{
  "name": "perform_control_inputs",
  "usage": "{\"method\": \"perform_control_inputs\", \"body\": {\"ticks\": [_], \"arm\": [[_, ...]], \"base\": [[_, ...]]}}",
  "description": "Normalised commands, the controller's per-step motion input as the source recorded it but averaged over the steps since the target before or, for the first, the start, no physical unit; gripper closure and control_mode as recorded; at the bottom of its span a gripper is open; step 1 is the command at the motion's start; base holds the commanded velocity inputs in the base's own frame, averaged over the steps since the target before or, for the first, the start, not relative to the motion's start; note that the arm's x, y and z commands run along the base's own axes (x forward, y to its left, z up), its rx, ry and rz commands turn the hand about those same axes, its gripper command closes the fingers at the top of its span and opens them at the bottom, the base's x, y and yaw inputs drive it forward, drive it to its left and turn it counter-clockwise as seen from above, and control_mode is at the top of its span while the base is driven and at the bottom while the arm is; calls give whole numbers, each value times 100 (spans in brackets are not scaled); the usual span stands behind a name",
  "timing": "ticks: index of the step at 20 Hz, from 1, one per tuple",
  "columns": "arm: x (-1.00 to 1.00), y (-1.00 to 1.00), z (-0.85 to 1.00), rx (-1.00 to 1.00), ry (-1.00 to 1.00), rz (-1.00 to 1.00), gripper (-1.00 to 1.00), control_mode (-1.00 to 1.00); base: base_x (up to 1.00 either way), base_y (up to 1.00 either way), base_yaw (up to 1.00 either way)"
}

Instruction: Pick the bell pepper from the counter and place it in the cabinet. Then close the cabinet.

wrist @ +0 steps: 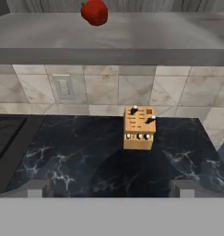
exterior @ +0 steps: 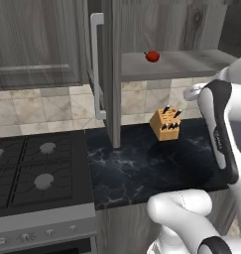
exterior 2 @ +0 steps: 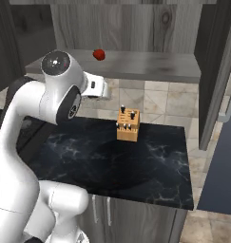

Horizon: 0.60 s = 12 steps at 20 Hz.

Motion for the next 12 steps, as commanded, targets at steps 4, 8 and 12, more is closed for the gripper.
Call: {"method": "perform_control_inputs", "body": {"ticks": [4,8,12], "arm": [[-34,-77,-75,18,-2,0,-100,-100],[-5,-62,-89,13,-8,0,-100,-100],[0,-54,-70,9,-12,0,-100,-100]], "base": [[0,0,0],[0,0,0],[0,0,0]]}}
